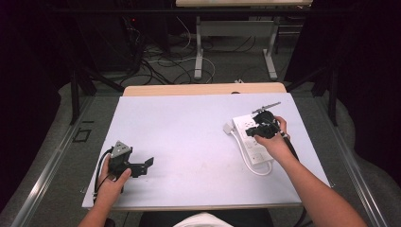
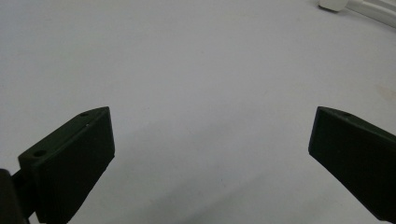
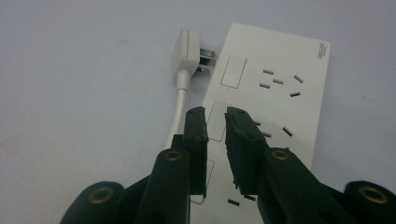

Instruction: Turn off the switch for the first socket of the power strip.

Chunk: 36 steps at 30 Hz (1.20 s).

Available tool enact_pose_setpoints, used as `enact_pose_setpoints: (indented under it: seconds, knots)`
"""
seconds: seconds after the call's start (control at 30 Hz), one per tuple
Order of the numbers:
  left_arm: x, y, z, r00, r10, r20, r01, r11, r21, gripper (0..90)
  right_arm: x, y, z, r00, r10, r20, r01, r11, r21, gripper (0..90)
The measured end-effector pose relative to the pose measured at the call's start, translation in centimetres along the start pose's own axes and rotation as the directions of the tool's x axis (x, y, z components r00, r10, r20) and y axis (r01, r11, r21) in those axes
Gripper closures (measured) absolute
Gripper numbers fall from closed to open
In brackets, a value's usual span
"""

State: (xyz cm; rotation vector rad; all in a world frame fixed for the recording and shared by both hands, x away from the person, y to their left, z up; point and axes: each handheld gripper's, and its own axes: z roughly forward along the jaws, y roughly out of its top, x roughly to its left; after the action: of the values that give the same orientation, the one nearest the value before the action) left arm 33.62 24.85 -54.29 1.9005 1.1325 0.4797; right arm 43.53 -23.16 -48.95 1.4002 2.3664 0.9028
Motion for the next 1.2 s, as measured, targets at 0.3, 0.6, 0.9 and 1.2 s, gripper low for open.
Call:
enact_pose_setpoints:
  seconds: [0.3, 0.6, 0.9, 1.2]
  knots:
    - [0.0, 0.0, 0.0, 1.0, 0.0, 0.001, 0.0, 1.0, 0.0, 0.2, 0.2, 0.0, -0.7, 0.9999, 0.005, -0.012, -0.005, 0.999, -0.05, 61.8]
    - [-0.1, 0.0, 0.0, 1.0, -0.007, 0.003, 0.007, 1.0, -0.001, 0.2, 1.0, 0.1, -1.3, 0.9992, -0.022, -0.033, 0.019, 0.995, -0.099, 52.9]
    - [-0.1, 0.0, 0.0, 1.0, -0.007, 0.003, 0.007, 1.0, -0.001, 0.2, 1.7, 0.1, -1.9, 0.9979, -0.063, -0.012, 0.061, 0.99, -0.123, 44.1]
    - [-0.1, 0.0, 0.0, 1.0, -0.007, 0.004, 0.007, 1.0, 0.0, 0.2, 2.1, -0.1, -2.4, 0.9973, -0.073, -0.012, 0.07, 0.985, -0.156, 36.4]
